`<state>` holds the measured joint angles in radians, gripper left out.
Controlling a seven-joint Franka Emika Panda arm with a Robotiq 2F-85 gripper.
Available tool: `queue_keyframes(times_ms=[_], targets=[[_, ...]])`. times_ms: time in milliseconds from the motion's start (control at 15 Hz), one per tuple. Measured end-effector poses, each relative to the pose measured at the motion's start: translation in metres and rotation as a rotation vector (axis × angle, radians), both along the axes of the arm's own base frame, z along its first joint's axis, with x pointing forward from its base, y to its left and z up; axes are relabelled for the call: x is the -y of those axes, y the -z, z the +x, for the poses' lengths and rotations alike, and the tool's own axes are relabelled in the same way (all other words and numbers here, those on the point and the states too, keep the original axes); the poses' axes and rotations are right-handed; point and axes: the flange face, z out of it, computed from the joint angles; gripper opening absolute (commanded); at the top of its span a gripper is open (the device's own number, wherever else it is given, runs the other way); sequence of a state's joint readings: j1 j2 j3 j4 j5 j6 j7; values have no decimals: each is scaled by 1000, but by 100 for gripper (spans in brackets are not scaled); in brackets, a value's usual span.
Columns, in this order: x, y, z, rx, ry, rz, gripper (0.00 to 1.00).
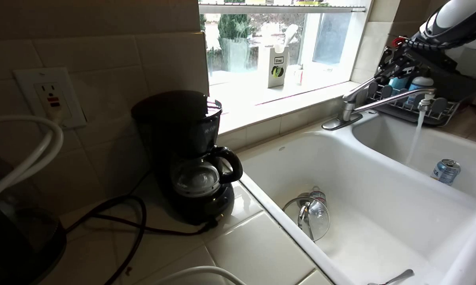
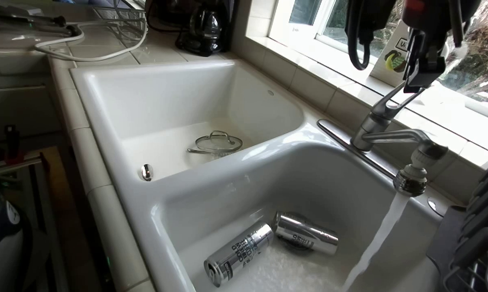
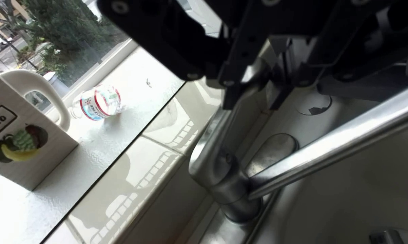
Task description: Open the tap, then close it
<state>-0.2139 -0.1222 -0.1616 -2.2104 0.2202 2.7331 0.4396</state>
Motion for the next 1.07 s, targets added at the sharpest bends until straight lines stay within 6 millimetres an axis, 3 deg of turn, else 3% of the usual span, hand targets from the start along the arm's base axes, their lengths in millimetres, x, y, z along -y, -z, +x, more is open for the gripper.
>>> queue_keyframes(times_ms=[1067], targets=[[25,22,-19,-114,227,268,7]])
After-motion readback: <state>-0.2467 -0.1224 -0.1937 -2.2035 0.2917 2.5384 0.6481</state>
